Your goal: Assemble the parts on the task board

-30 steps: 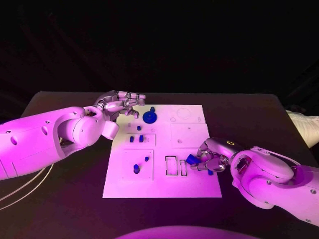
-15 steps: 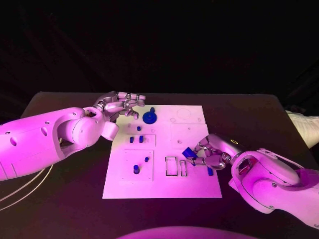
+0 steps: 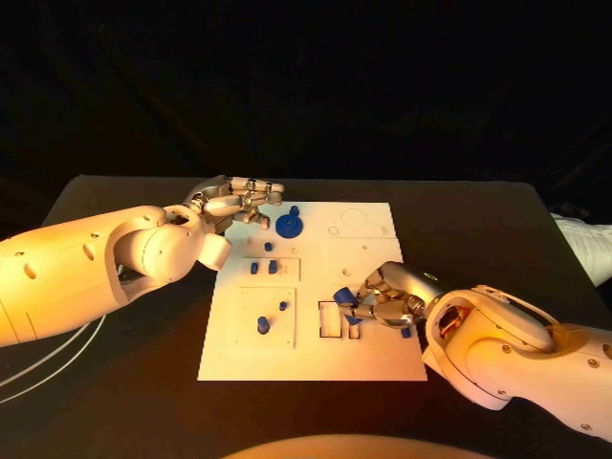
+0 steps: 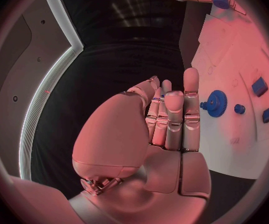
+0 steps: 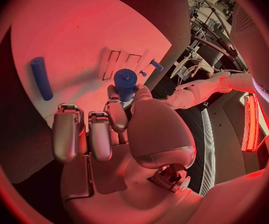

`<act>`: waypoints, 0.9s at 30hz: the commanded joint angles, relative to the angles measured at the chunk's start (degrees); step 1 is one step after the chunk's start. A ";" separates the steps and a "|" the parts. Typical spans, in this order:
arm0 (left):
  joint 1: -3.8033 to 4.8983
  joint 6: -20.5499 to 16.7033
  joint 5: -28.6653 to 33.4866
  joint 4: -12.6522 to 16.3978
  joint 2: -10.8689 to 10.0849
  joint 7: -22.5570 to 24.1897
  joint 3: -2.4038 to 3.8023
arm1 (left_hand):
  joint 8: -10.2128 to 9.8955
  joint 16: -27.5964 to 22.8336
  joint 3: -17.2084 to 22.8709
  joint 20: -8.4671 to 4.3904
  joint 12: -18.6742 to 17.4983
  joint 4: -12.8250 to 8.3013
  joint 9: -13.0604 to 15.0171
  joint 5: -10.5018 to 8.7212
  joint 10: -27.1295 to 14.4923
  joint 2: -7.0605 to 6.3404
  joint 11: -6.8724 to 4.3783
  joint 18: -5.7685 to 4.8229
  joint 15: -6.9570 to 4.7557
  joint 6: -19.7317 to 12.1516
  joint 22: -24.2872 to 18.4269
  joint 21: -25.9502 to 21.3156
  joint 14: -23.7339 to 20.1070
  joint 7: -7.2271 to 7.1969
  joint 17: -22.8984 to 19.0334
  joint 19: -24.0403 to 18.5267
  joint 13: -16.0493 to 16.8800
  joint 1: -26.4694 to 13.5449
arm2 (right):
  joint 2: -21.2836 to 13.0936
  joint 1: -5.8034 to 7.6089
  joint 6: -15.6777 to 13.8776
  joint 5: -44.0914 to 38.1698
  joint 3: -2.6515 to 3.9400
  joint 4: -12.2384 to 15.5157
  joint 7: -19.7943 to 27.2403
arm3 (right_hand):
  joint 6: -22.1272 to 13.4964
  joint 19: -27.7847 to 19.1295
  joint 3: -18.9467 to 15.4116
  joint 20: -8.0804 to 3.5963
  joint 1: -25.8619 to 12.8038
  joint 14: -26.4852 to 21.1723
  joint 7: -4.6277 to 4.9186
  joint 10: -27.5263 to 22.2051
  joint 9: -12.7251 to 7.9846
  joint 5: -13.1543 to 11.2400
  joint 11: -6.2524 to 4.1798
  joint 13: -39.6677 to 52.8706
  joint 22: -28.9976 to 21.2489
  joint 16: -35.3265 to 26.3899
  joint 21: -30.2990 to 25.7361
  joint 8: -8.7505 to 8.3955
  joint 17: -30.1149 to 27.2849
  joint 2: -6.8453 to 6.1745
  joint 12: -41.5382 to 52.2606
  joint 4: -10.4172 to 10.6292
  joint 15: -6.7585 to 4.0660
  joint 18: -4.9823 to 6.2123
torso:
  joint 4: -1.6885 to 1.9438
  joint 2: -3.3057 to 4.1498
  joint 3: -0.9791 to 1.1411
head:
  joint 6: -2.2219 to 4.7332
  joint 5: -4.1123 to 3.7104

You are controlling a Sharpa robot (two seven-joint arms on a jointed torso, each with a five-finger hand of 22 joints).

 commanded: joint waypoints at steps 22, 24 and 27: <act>0.01 1.22 -0.24 0.06 0.28 -0.03 0.04 | 0.33 -0.19 -0.46 0.38 0.60 0.27 -0.12 0.13 -0.67 0.09 -0.01 1.06 0.16 -0.46 -0.12 -0.55 -0.48 0.12 -0.18 -0.03 0.09 -1.00 | 3.39 -0.13 5.67 -0.14 0.00 -1.47 -2.97 | 2.85 0.32 -6.02 -0.68 -8.91 4.33 -2.40 2.81 4.25 -17.58 -2.65 0.37 -0.05 -0.71 -0.10 1.18 7.11 3.04 -1.37 -0.01 -0.84 -0.92 | -0.07 0.02 0.06 | -0.48 0.25; 0.02 1.22 -0.24 0.04 0.30 -0.07 0.04 | 0.35 -0.21 -0.50 0.39 0.64 0.33 -0.12 0.13 -0.71 0.09 -0.01 1.06 0.17 -0.48 -0.13 -0.58 -0.51 0.13 -0.23 -0.03 0.09 -1.08 | 3.45 -0.14 5.43 -0.52 0.00 -1.62 -2.91 | 2.72 0.33 -7.40 -0.67 -10.26 4.30 -2.37 2.72 4.52 -22.11 -2.61 0.28 -0.05 -0.83 -0.13 1.18 6.94 2.98 -1.75 0.00 -0.84 -0.93 | -0.04 0.04 0.05 | -0.49 0.21; 0.02 1.25 -0.24 0.04 0.33 -0.12 0.04 | 0.35 -0.21 -0.50 0.39 0.64 0.33 -0.12 0.13 -0.71 0.09 -0.01 1.06 0.17 -0.48 -0.13 -0.58 -0.51 0.13 -0.23 -0.03 0.09 -1.08 | 3.51 -0.14 5.29 -1.37 0.00 -1.74 -2.92 | 2.31 0.30 -9.65 -0.64 -12.51 4.21 -2.28 2.33 4.81 -23.39 -2.49 -0.22 -0.13 -1.11 -0.22 1.07 6.53 2.05 -2.70 0.03 -0.80 -0.91 | 0.01 0.03 0.06 | -0.51 0.23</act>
